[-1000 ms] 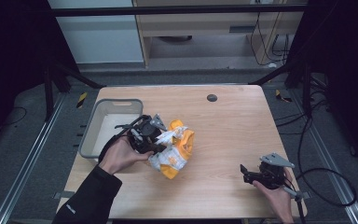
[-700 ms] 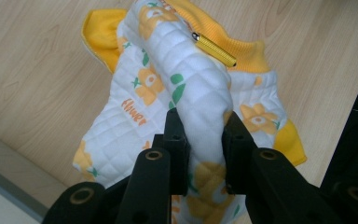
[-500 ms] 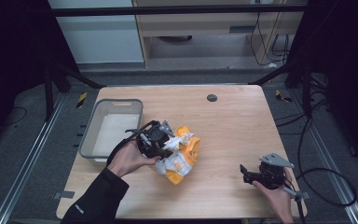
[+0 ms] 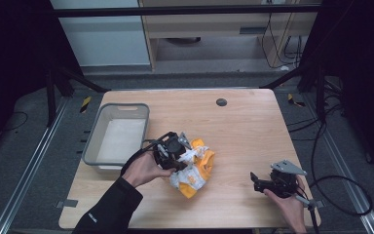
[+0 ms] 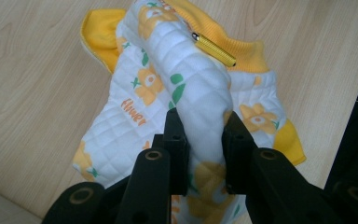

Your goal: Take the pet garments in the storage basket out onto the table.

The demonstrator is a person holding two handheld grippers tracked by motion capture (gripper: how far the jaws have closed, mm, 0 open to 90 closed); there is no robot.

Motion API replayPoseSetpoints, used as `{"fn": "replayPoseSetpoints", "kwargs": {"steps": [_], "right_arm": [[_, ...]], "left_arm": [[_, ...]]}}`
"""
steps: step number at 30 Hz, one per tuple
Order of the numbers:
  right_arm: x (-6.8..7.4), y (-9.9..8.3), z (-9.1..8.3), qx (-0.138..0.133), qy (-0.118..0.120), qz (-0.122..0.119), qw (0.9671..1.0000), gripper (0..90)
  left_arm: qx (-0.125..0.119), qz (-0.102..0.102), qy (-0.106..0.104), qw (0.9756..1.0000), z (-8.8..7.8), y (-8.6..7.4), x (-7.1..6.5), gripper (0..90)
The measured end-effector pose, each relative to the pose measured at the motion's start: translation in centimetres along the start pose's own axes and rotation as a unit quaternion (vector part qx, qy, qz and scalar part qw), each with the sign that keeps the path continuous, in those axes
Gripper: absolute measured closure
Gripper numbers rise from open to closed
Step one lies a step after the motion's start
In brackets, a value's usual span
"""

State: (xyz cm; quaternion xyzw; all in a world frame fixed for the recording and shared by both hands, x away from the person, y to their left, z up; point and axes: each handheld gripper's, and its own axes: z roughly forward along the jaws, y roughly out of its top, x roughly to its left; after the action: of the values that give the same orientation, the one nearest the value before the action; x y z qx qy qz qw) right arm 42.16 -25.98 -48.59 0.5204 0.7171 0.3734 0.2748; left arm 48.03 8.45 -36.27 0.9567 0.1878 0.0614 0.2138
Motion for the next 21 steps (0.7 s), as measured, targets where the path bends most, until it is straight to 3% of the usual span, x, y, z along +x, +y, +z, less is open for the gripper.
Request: {"fn": "replayPoseSetpoints", "kwargs": {"steps": [21], "right_arm": [[0.0, 0.0, 0.0, 0.001, 0.000, -0.002, 1.0000, 4.8]], "left_arm": [[0.002, 0.016, -0.017, 0.9997, 2.7, 0.4, -1.0, 74.9]]}}
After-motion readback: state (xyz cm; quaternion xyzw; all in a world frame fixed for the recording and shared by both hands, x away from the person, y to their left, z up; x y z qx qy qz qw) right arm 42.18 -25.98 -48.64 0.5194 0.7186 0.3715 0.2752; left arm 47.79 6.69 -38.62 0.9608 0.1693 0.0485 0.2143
